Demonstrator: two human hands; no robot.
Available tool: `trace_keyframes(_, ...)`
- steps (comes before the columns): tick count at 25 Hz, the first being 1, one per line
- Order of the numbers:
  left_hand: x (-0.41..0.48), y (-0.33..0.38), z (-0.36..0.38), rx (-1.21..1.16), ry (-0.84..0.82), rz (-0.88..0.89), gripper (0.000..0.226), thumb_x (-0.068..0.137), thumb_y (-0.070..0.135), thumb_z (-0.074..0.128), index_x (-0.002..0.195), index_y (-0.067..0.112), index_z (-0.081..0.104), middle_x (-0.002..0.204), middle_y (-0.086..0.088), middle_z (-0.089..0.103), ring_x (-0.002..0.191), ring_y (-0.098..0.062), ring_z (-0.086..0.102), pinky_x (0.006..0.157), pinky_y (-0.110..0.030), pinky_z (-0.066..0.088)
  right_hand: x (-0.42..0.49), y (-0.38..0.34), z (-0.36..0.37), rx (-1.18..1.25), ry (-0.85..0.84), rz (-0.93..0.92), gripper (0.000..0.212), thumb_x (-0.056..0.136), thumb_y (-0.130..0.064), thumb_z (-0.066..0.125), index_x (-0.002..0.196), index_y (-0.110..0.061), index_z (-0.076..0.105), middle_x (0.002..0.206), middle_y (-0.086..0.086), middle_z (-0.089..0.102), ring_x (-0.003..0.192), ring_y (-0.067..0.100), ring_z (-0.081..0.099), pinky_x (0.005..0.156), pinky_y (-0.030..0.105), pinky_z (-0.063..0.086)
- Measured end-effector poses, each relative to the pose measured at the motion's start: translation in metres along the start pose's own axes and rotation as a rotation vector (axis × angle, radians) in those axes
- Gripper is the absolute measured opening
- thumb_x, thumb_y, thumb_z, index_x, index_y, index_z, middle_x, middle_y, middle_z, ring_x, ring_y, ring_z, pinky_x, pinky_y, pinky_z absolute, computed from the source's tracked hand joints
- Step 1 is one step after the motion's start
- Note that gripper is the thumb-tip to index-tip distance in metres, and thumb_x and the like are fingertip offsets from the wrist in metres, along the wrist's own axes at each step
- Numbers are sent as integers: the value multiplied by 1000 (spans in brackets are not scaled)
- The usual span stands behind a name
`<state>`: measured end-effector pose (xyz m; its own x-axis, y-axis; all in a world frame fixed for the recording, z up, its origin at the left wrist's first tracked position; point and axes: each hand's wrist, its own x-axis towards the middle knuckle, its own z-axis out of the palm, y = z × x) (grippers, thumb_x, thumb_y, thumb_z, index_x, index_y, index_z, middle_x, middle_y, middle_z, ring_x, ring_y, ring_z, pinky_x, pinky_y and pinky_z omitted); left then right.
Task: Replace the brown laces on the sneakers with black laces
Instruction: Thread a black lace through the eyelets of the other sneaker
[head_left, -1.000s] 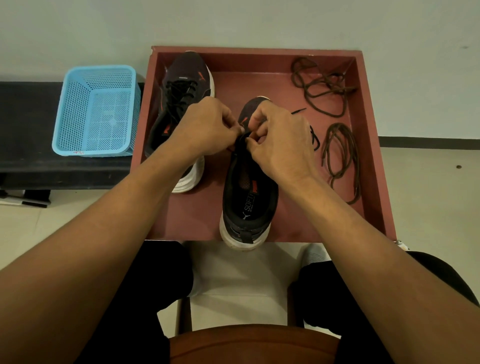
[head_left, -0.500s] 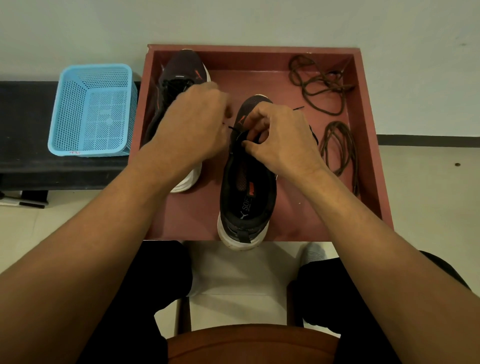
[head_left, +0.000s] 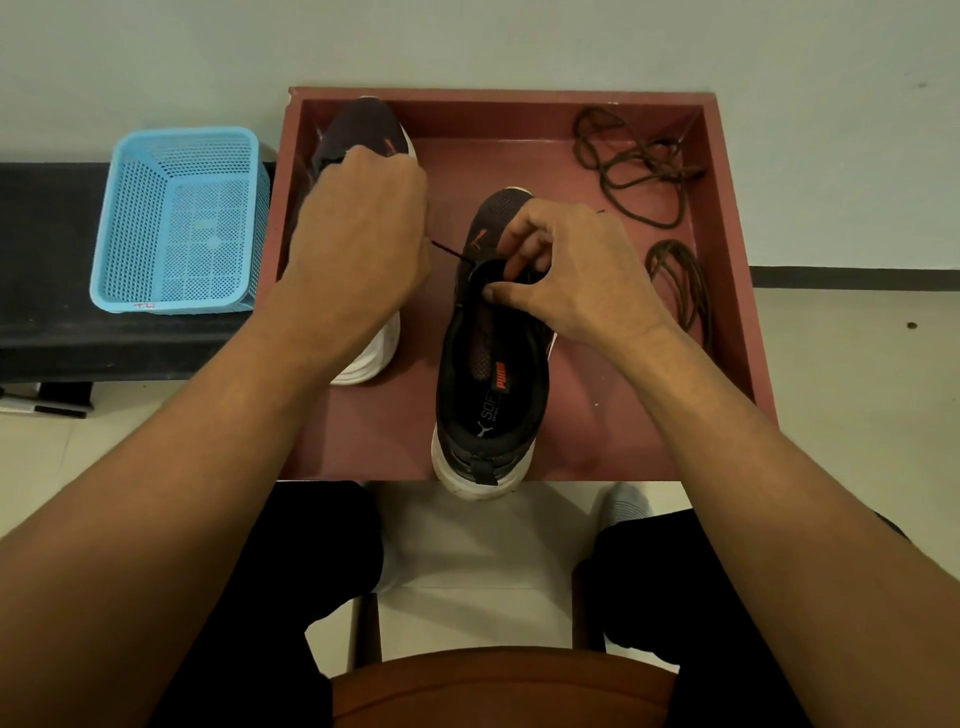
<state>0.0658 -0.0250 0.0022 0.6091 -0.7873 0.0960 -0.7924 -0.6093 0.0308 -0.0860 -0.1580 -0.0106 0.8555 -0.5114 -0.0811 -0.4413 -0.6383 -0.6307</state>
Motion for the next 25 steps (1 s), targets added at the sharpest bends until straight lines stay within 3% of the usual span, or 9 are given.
trace_keyframes(4, -3, 7, 2, 35, -108, 73, 25, 90, 18, 74, 114, 15, 73, 102, -17, 70, 93, -39, 67, 74, -47, 57, 0, 2, -2, 33, -12, 16, 32, 77, -32, 90, 104, -28, 72, 82, -17, 71, 72, -5, 62, 72, 19, 53)
trace_keyframes(6, -4, 12, 1, -76, -157, 155, 29, 92, 24, 73, 121, 24, 74, 103, -11, 73, 97, -36, 68, 82, -49, 59, 1, 3, -6, 71, -5, 17, 28, 79, -25, 87, 103, -29, 73, 86, -16, 73, 73, -3, 64, 72, 17, 53)
trace_keyframes(9, -4, 18, -2, -200, -148, 187, 23, 93, 21, 72, 113, 29, 79, 103, -7, 77, 96, -33, 72, 86, -51, 60, 2, 8, -14, 73, 4, 41, 28, 78, -25, 87, 103, -29, 74, 93, -15, 73, 74, -2, 62, 68, 10, 46)
trace_keyframes(12, -3, 14, -2, -182, -106, 138, 14, 91, 23, 73, 100, 28, 82, 96, -6, 77, 91, -30, 71, 83, -50, 61, 1, 11, -15, 45, -18, 96, 31, 76, -33, 89, 103, -28, 74, 95, -14, 71, 80, 2, 64, 73, 15, 50)
trace_keyframes(16, 0, 4, 2, 41, -97, 25, 24, 88, 19, 69, 109, 11, 77, 99, -18, 72, 88, -41, 68, 80, -53, 61, 2, 11, -15, 21, -14, 151, 26, 77, -33, 86, 100, -29, 76, 82, -16, 64, 83, 3, 63, 64, 12, 42)
trace_keyframes(18, -1, 5, 4, 85, -109, 66, 23, 89, 19, 70, 109, 8, 76, 98, -19, 72, 89, -41, 67, 85, -52, 58, 1, 10, -15, 17, -15, 154, 25, 77, -33, 87, 99, -29, 75, 80, -17, 62, 79, 0, 60, 62, 13, 41)
trace_keyframes(21, 0, 14, 1, -3, -102, 179, 23, 91, 31, 70, 106, 16, 78, 98, -12, 74, 96, -37, 66, 92, -51, 52, 1, 9, -14, 11, -14, 155, 26, 76, -33, 87, 100, -29, 75, 83, -16, 64, 77, 0, 59, 63, 14, 42)
trace_keyframes(25, 0, 21, -2, -151, -87, 184, 14, 91, 29, 74, 102, 28, 82, 103, -4, 78, 101, -32, 69, 97, -54, 52, 2, 7, -12, 4, 11, 156, 28, 75, -34, 86, 100, -30, 75, 97, -12, 71, 86, 7, 66, 69, 20, 49)
